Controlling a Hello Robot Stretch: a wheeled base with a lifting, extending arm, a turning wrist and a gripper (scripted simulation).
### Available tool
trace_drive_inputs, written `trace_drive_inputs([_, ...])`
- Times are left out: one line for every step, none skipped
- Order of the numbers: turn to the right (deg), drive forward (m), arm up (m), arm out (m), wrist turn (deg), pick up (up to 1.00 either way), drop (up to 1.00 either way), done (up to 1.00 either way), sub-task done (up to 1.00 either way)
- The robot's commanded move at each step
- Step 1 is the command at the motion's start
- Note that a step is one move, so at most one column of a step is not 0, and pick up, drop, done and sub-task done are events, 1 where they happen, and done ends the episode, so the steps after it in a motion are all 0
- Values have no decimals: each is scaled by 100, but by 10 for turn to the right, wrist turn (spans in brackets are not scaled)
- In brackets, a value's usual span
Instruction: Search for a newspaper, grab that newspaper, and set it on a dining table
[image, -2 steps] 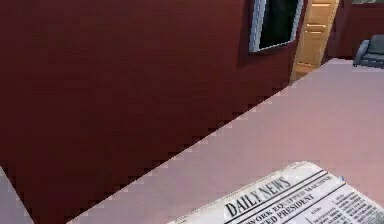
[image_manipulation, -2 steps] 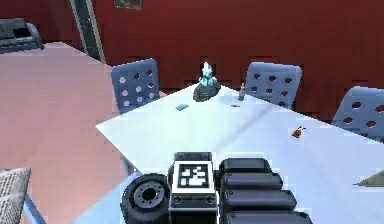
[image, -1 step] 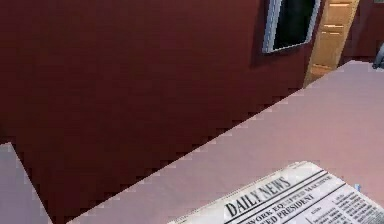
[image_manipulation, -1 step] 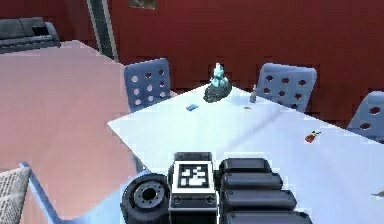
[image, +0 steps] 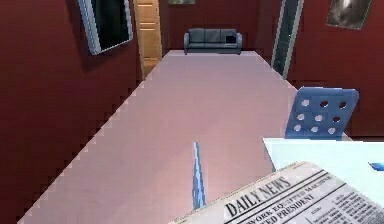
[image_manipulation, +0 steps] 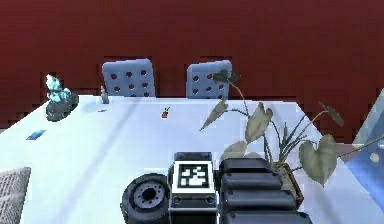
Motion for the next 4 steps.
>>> trace_drive_inputs([300, 0, 0, 0, 0, 0, 0, 0, 0])
trace_drive_inputs([0, 0, 0, 48, 0, 0, 0, 0, 0])
trace_drive_inputs([0, 0, 0, 0, 390, 0, 0, 0, 0])
trace_drive_inputs([0, 0, -32, 0, 0, 0, 0, 0, 0])
